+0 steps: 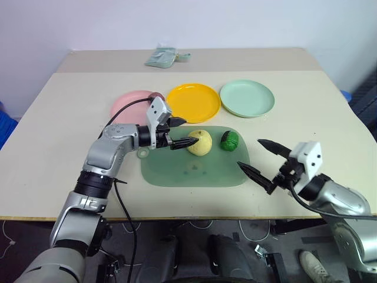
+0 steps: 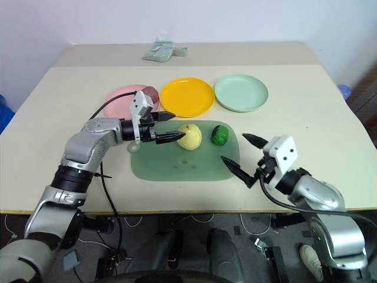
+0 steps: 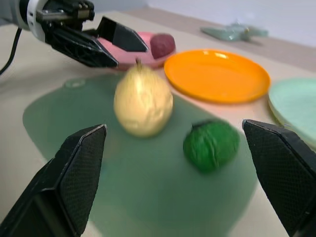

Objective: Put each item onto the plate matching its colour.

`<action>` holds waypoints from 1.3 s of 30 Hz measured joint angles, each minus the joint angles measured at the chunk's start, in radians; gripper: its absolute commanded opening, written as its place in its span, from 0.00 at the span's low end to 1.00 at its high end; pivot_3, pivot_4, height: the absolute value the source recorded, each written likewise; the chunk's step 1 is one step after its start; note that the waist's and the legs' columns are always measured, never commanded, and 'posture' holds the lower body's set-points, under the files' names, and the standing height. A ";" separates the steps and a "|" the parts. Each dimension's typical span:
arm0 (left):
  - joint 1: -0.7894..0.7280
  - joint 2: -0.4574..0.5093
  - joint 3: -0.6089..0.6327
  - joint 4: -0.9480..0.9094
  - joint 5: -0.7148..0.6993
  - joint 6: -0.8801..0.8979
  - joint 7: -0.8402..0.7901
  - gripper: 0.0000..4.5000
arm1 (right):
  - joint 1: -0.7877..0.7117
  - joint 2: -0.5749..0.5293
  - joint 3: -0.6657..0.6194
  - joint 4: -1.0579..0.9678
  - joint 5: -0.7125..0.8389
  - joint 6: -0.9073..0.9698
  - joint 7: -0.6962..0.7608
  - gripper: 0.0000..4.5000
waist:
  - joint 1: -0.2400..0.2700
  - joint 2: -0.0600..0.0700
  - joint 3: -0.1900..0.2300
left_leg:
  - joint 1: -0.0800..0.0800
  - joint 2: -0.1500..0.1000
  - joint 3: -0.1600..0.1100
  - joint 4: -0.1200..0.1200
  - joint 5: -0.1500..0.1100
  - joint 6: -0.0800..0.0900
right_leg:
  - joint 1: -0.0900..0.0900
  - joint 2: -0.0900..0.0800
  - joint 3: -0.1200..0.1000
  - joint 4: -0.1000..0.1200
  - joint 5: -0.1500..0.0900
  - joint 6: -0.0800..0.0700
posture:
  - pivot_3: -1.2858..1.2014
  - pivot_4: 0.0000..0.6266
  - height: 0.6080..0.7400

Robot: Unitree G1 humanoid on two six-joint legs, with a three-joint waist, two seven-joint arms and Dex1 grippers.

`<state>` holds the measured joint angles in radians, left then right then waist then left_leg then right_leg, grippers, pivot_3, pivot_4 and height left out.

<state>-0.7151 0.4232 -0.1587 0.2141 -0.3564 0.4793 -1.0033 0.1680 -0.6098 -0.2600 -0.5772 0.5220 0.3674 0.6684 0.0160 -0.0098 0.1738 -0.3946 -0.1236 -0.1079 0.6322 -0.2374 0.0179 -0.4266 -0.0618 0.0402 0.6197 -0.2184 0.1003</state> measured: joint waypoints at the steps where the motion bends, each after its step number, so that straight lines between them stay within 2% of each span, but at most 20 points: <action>1: -0.011 -0.005 -0.010 0.022 0.008 -0.013 -0.011 0.99 | 0.034 0.000 -0.027 -0.015 0.003 -0.001 0.001 1.00 | 0.000 0.000 0.000 | 0.000 0.000 0.000 0.000 0.000 0.000 | 0.000 0.000 0.000 0.000 0.000 0.000 | 0.52 0.24 1.00; 8: -0.073 -0.069 -0.068 0.169 0.093 -0.109 -0.067 0.99 | 0.166 0.004 -0.124 -0.075 0.014 -0.003 -0.010 1.00 | -0.004 0.000 0.000 | 0.000 0.000 0.000 0.000 0.000 0.000 | 0.000 0.000 0.000 0.000 0.000 0.000 | 0.52 0.24 1.00; 10: -0.091 -0.078 -0.077 0.205 0.111 -0.130 -0.080 0.88 | 0.180 0.008 -0.132 -0.093 0.015 -0.003 -0.016 1.00 | -0.002 0.000 0.000 | 0.000 0.000 0.000 0.000 0.000 0.000 | 0.000 0.000 0.000 0.000 0.000 0.000 | 0.52 0.24 1.00; 13: -0.119 -0.090 -0.081 0.251 0.126 -0.153 -0.096 0.61 | 0.214 0.020 -0.147 -0.110 0.020 -0.005 -0.019 1.00 | 0.000 -0.001 0.000 | 0.000 0.000 0.000 0.000 0.000 0.000 | 0.001 0.000 0.000 -0.001 0.000 0.000 | 0.52 0.24 1.00; 14: -0.125 -0.092 -0.080 0.261 0.129 -0.158 -0.099 0.57 | 0.224 0.024 -0.151 -0.114 0.021 -0.008 -0.021 1.00 | 0.000 -0.001 0.000 | 0.000 0.000 0.000 0.000 0.000 0.000 | 0.001 0.000 0.000 -0.001 0.000 0.000 | 0.52 0.24 1.00; 21: -0.149 -0.139 -0.050 0.323 0.131 -0.178 -0.052 0.57 | 0.258 0.037 -0.154 -0.118 0.020 -0.045 -0.022 1.00 | -0.001 -0.001 0.000 | 0.000 0.000 0.000 0.001 0.000 0.000 | 0.001 0.000 0.000 -0.001 0.000 0.000 | 0.52 0.24 1.00; 26: -0.311 -0.219 0.058 0.485 0.132 -0.165 0.183 0.57 | 0.237 0.037 -0.153 -0.115 0.013 -0.062 -0.020 1.00 | 0.002 -0.002 0.001 | -0.001 0.000 0.000 0.002 0.000 0.001 | 0.001 0.000 -0.001 -0.001 0.000 0.001 | 0.52 0.24 1.00; 30: -0.508 -0.273 0.155 0.774 0.164 -0.259 0.471 0.57 | 0.125 0.034 -0.112 -0.076 -0.003 -0.064 -0.025 1.00 | -0.003 -0.003 0.001 | 0.000 0.000 0.000 0.001 0.000 0.001 | 0.001 0.000 -0.001 -0.001 -0.001 0.002 | 0.52 0.24 1.00; 35: -0.558 -0.327 0.194 1.001 0.199 -0.361 0.638 0.57 | 0.004 0.021 -0.052 -0.016 -0.042 -0.051 -0.039 1.00 | -0.001 -0.003 0.001 | -0.001 -0.001 0.000 0.001 0.000 0.001 | 0.000 0.000 -0.001 0.000 -0.001 0.003 | 0.52 0.24 1.00; 39: -0.558 -0.349 0.212 1.078 0.221 -0.390 0.671 0.96 | -0.045 0.014 -0.028 -0.005 -0.058 -0.027 -0.060 1.00 | 0.000 -0.003 0.001 | -0.002 -0.001 0.000 0.001 0.000 0.001 | -0.001 0.000 -0.001 0.001 -0.001 0.003 | 0.52 0.24 1.00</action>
<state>-1.2728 0.0744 0.0538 1.2922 -0.1359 0.0888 -0.3322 0.1231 -0.5962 -0.2883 -0.5827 0.4635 0.3404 0.6088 0.0157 -0.0129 0.1749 -0.3965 -0.1249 -0.1079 0.6337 -0.2375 0.0184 -0.4276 -0.0621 0.0393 0.6205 -0.2191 0.1030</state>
